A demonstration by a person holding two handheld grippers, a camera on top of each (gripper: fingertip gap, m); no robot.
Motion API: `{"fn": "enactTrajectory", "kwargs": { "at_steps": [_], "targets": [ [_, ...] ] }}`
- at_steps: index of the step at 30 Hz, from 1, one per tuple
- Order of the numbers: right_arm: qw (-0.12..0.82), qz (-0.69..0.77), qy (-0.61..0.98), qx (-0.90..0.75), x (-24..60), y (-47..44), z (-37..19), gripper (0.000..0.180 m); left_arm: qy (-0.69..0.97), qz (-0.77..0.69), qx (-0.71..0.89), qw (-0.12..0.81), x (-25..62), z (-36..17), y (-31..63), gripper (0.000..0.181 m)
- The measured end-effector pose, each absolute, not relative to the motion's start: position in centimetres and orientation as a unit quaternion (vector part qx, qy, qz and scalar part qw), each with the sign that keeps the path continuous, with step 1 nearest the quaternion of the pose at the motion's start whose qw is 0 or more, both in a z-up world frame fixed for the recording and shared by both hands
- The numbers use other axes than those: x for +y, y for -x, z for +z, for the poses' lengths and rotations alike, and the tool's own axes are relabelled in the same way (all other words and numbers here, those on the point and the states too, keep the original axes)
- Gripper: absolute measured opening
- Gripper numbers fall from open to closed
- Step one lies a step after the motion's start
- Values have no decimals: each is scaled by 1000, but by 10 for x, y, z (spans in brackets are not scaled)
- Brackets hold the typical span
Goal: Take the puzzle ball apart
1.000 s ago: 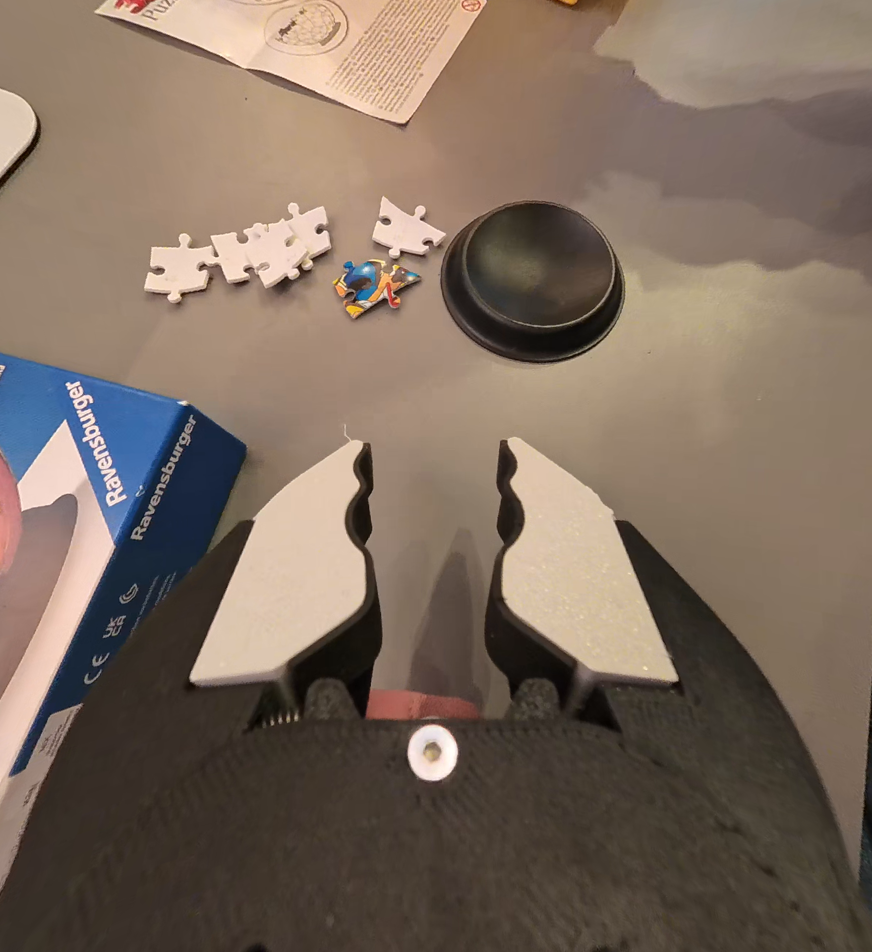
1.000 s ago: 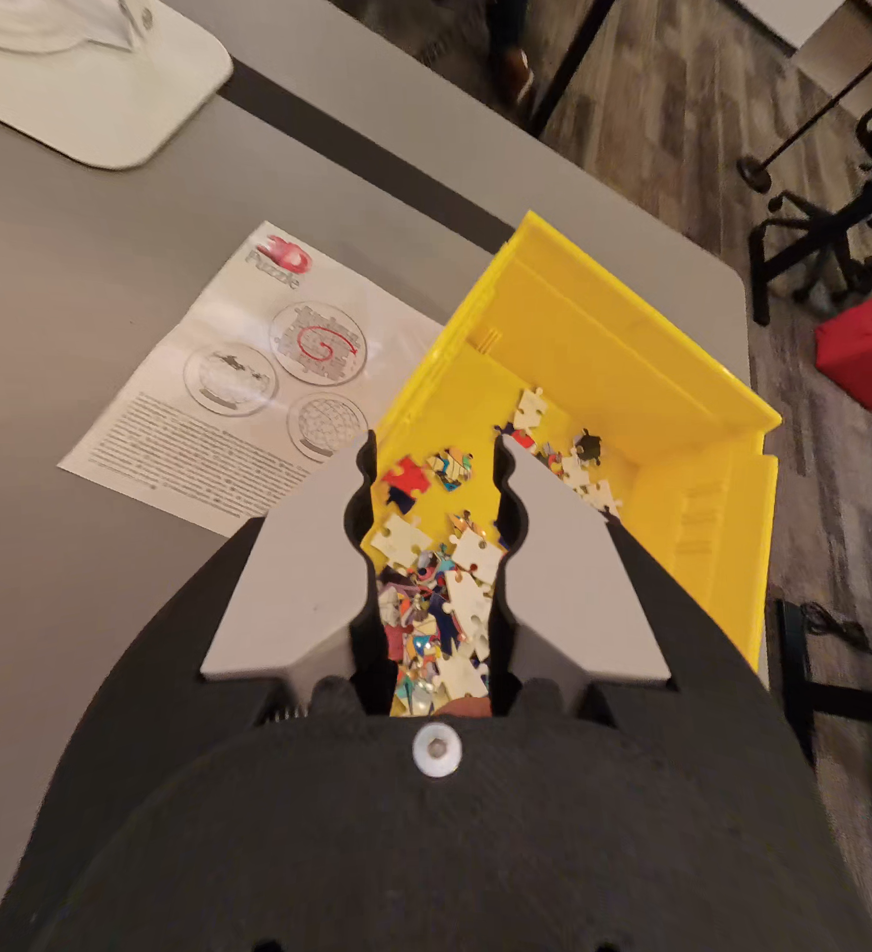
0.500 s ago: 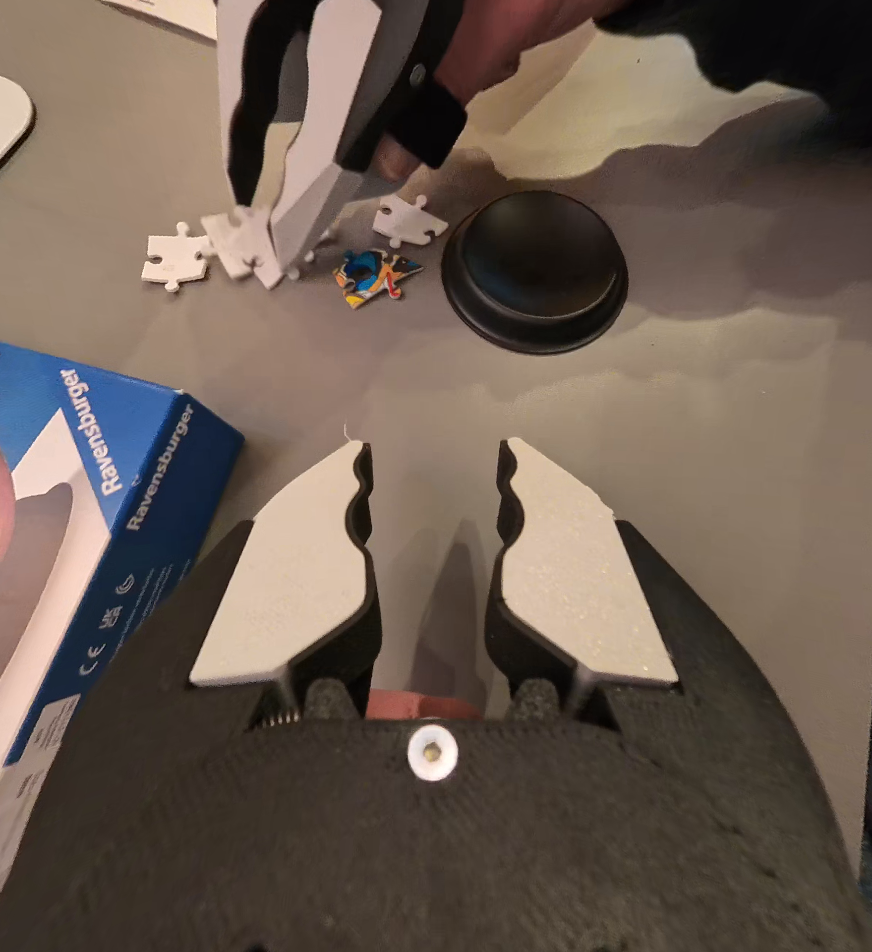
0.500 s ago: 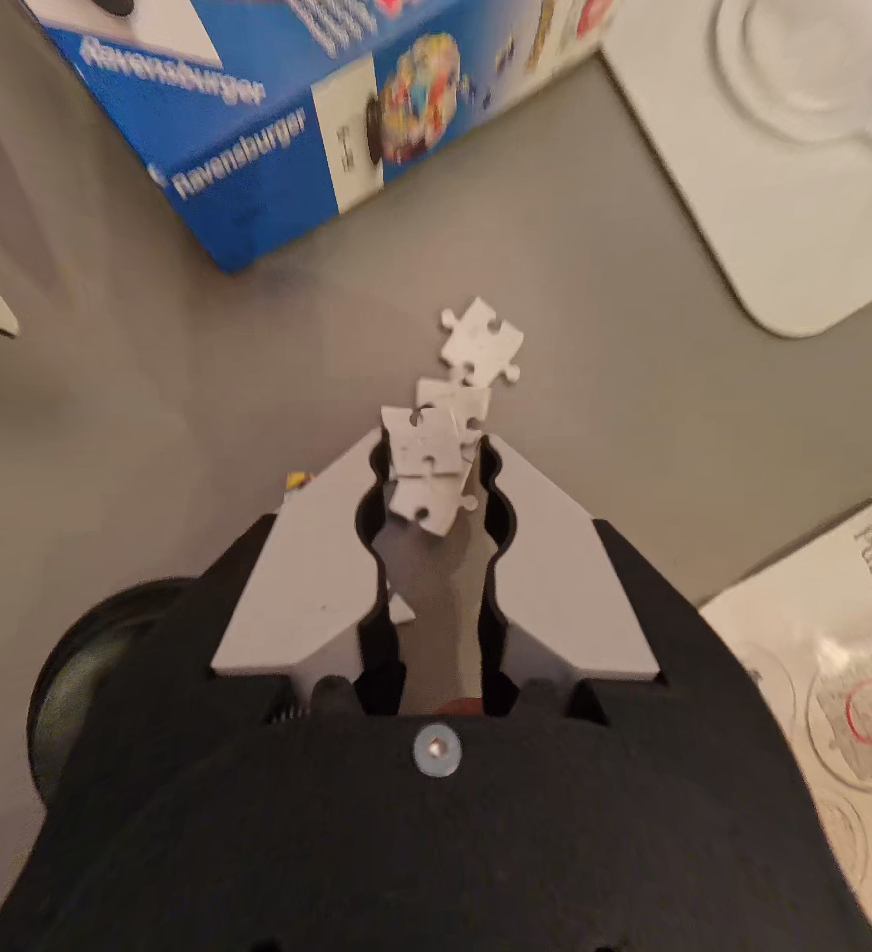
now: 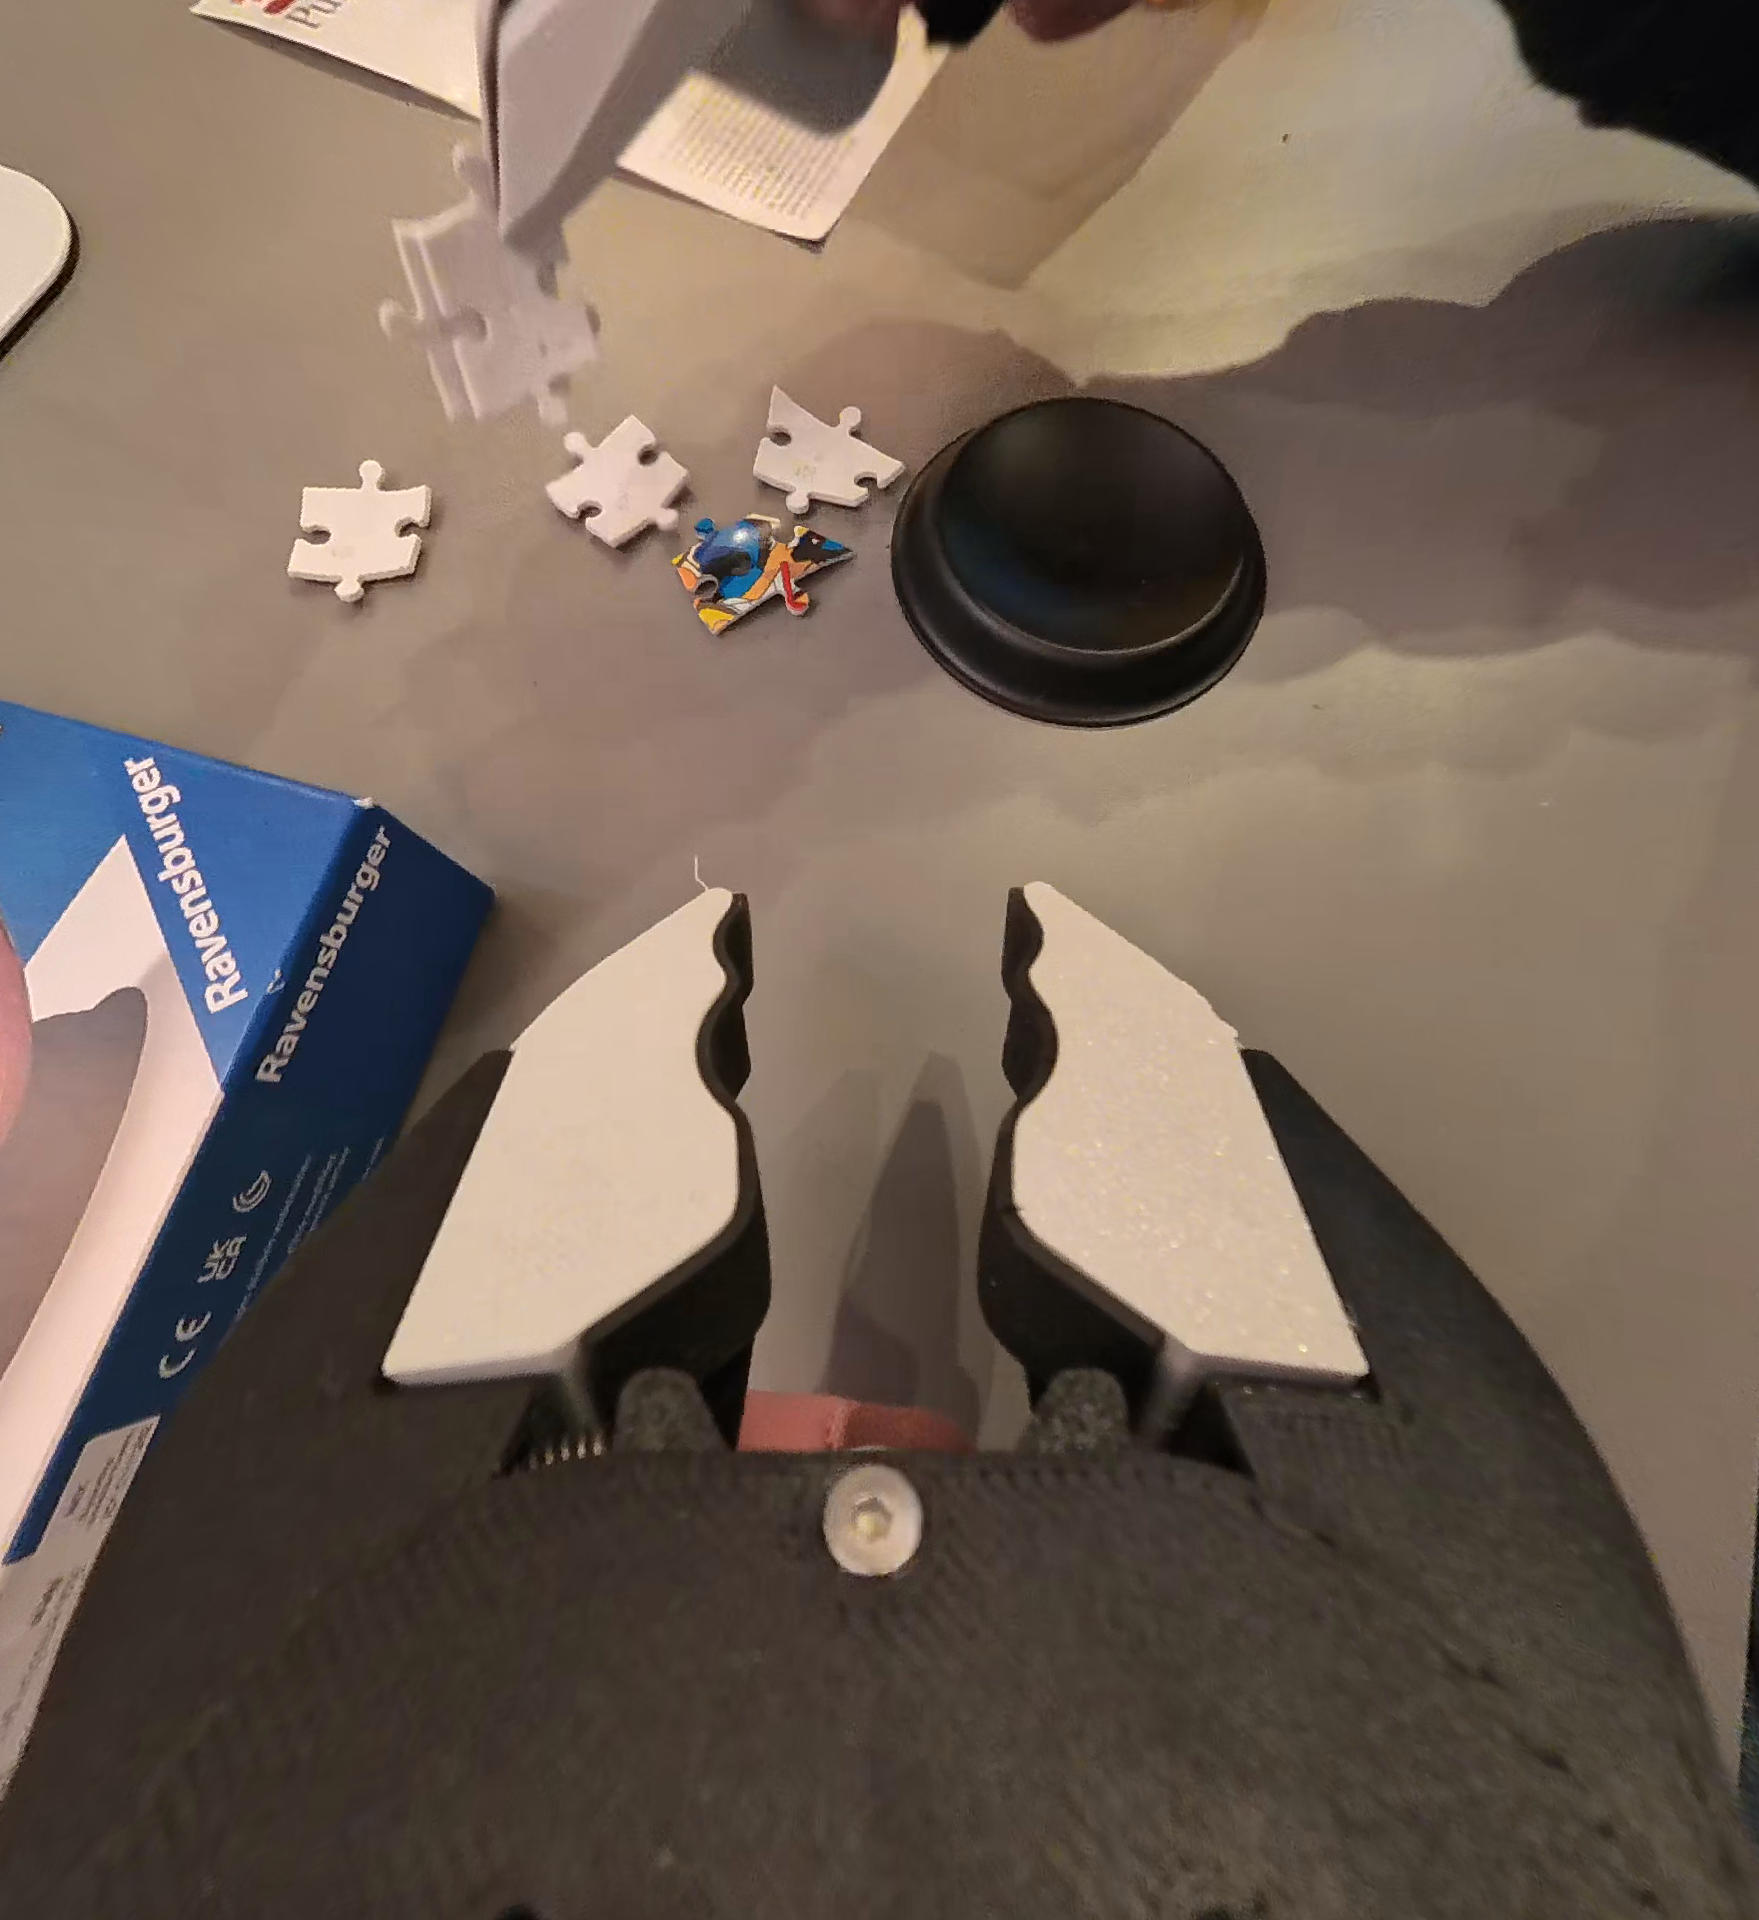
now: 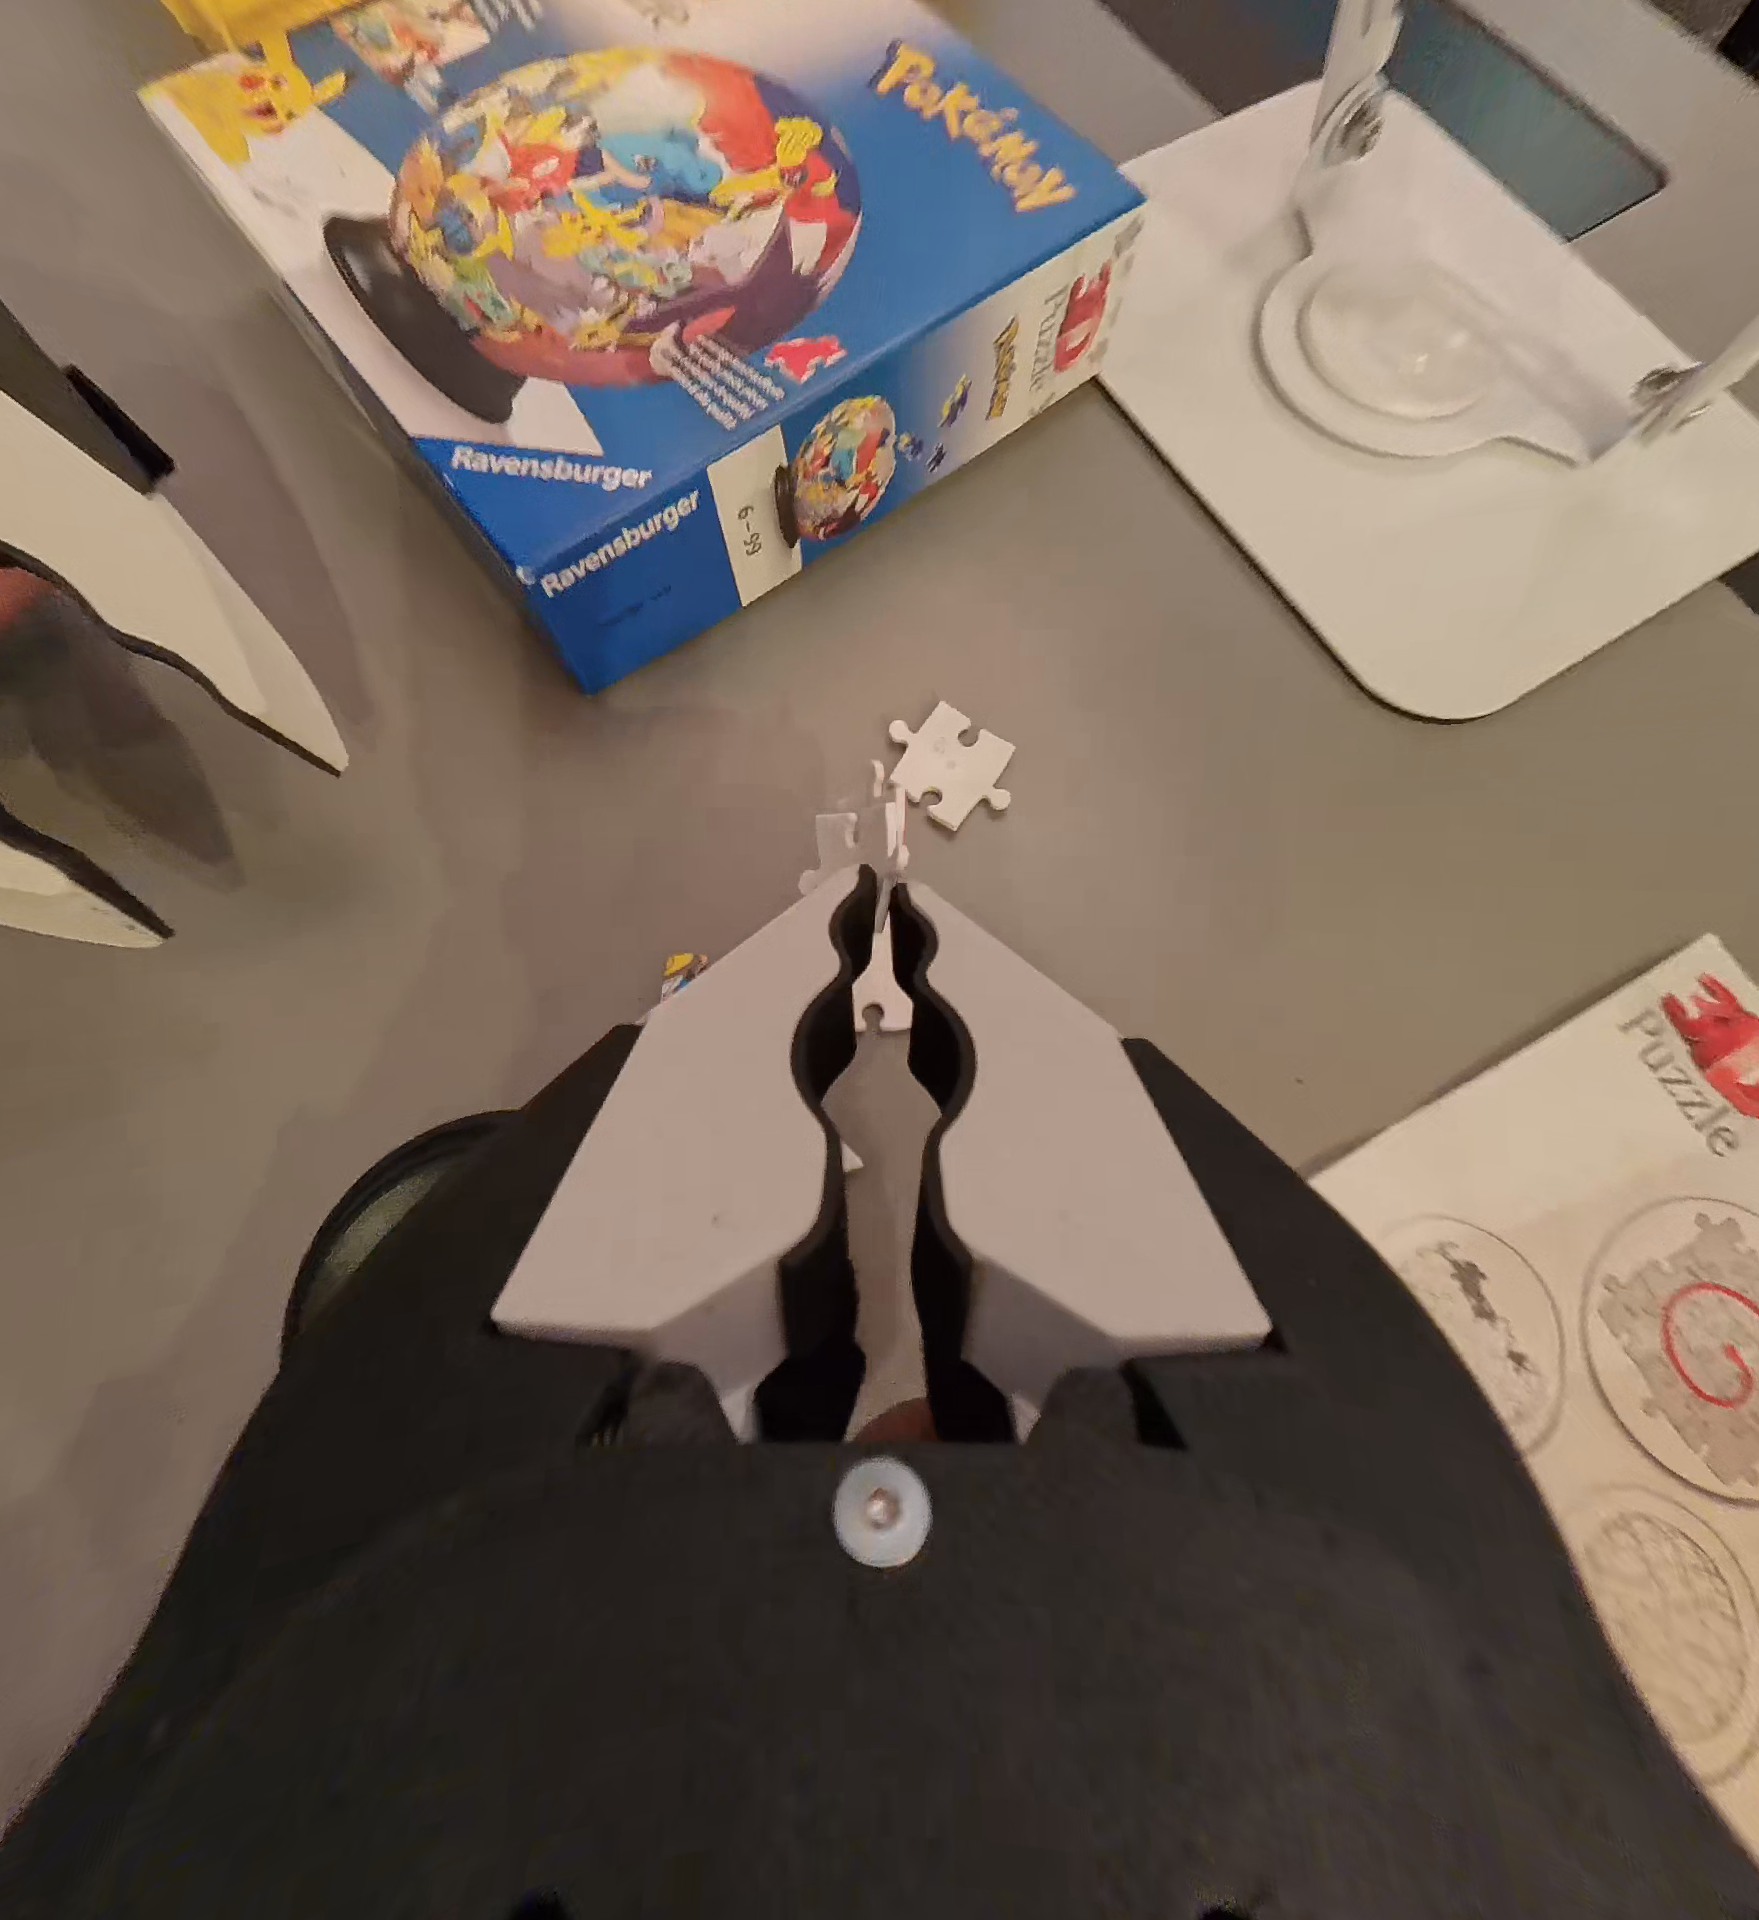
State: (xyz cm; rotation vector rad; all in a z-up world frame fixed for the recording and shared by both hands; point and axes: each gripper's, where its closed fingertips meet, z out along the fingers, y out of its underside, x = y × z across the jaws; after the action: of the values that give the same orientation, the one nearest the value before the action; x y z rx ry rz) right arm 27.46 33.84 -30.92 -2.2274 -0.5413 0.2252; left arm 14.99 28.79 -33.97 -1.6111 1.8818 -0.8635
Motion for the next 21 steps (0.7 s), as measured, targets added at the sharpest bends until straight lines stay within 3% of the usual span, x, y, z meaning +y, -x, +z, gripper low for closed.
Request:
{"fn": "enactTrajectory", "kwargs": {
  "at_steps": [7, 12, 15, 17, 18, 21],
  "targets": [
    [486, 94, 855, -156, 303, -318, -237, 0, 595, -316, 693, 255, 289, -342, -150, 46],
    [523, -39, 850, -47, 242, -430, -191, 0, 599, -315, 689, 257, 292, -341, -147, 46],
    [477, -141, 867, 22, 199, -501, -201, 1, 599, -315, 691, 255, 291, -342, -148, 46],
    [419, -152, 894, 49, 182, -523, -227, 27, 597, -314, 693, 253, 289, -343, -150, 46],
    [408, -158, 898, 56, 178, -530, -235, 32, 596, -313, 695, 252, 288, -343, -151, 46],
    [421, -158, 891, 54, 180, -527, -233, 28, 595, -311, 697, 252, 285, -343, -151, 46]
  ]
}}
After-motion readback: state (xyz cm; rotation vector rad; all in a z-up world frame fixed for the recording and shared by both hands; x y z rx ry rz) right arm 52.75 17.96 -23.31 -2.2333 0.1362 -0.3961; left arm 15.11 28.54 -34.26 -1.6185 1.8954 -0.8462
